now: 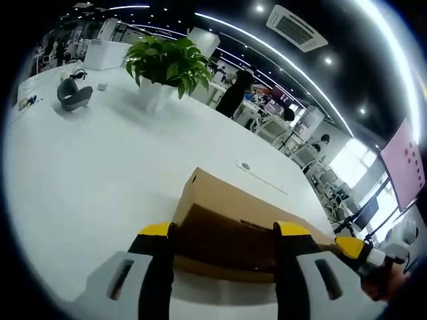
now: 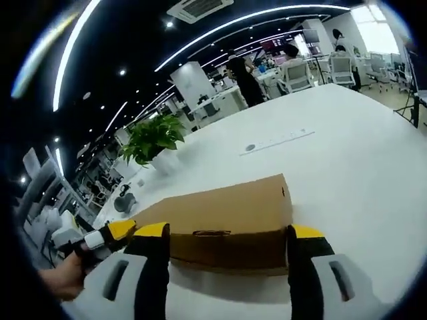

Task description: Operate the shoe box by opening the lid, removing the specified soft item, and placing it in the target area until the item is outside and the box remains undamaged.

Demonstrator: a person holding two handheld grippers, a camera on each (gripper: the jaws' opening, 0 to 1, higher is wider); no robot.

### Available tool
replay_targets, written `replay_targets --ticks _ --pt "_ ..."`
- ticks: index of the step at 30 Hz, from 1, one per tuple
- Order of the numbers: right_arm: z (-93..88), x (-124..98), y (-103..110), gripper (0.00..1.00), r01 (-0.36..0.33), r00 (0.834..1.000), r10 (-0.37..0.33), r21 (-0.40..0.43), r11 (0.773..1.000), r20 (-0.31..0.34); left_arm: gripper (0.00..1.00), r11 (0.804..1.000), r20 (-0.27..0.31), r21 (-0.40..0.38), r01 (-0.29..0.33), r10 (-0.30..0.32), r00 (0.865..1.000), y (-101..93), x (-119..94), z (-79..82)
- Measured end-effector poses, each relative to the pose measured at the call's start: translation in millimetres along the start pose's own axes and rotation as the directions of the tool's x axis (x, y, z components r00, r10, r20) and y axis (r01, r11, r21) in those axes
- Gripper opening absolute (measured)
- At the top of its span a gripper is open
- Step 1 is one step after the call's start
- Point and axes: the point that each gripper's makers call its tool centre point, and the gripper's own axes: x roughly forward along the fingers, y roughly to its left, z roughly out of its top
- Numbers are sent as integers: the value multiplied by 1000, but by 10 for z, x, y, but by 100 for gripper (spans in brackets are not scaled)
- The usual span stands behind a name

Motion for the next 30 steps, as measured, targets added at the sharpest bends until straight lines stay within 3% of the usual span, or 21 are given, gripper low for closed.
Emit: replay_targets --ticks 4,6,10,16,21,23,24,26,30 --pt "-22 -10 50 77 -27 1000 26 -138 990 -10 66 999 17 16 30 -30 999 -78 7 42" --pt "-57 -9 53 77 -26 1000 21 -223 974 -23 65 999 16 27 27 -28 999 -80 10 58" --pt "-102 -7 57 77 -14 999 4 -318 948 -32 65 999 25 2 39 -39 999 -83 8 112" --pt "-103 33 -14 69 38 998 -55 -389 920 -32 73 996 51 12 87 -88 995 -181 17 180" --pt "-63 40 -36 68 47 998 -60 -357 933 -24 78 994 69 33 107 -109 992 -235 19 208" --pt "-96 46 -33 69 43 998 -60 -383 923 -30 79 993 65 23 115 -117 991 -231 28 197" --pt "-112 51 -60 69 55 997 -76 -435 899 -33 80 993 61 10 118 -119 991 -218 32 190" --pt "-142 54 -61 68 55 996 -82 -462 885 -39 79 993 67 4 120 -120 991 -218 23 198" --pt "-134 60 -67 68 67 995 -91 -460 886 -30 79 992 69 17 128 -129 989 -249 19 228"
